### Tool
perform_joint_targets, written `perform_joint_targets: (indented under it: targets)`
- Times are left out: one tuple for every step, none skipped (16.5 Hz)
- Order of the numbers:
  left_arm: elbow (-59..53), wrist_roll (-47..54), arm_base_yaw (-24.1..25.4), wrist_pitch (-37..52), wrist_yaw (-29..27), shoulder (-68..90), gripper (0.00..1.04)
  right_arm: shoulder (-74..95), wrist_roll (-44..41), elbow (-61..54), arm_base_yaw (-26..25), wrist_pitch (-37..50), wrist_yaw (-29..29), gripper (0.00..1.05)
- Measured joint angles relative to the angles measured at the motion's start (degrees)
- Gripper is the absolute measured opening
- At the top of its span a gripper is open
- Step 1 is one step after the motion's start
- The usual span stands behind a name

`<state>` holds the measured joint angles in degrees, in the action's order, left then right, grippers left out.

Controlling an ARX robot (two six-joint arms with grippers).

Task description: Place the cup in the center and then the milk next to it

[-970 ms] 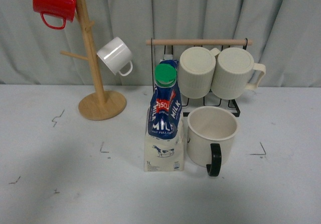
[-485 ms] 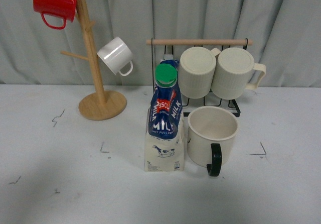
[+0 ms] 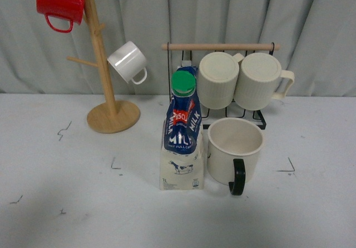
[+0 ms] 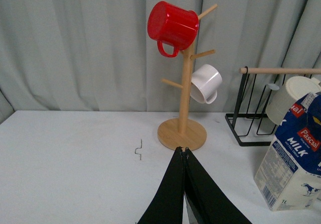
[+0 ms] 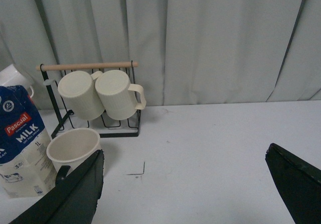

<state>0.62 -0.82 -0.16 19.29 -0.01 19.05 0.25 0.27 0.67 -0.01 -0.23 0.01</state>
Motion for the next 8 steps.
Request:
perform_joint_targets:
  targets:
    - [0.0,0.0,0.0,-1.4,0.0,-1.3,0.02,0.0,0.0,0.0,0.0,0.0,0.0,0.98]
    - [0.0,0.0,0.0,-2.9,0.0,-2.6,0.02,0.0,0.0,0.0,0.0,0.0,0.0,0.98]
    - [0.0,0.0,0.0,-4.3,0.0,-4.0,0.02,0.0,0.0,0.0,0.0,0.0,0.0,0.98]
    - [0.0,0.0,0.0,-5.4,0.0,-5.4,0.02,0.0,0.0,0.0,0.0,0.0,0.0,0.98]
    - [0.0,0.0,0.0,-6.3,0.0,-6.2,0.02,0.0,0.0,0.0,0.0,0.0,0.0,0.98]
    - [0.0,0.0,0.0,-7.5,0.0,-7.1,0.02,0.0,0.0,0.0,0.0,0.0,0.0,0.98]
    - [0.0,0.0,0.0,-8.2,0.0,-8.0,0.02,0.0,0.0,0.0,0.0,0.0,0.0,0.98]
    - [0.0,0.0,0.0,-9.0,0.0,-8.9,0.02,0.0,0.0,0.0,0.0,0.0,0.0,0.98]
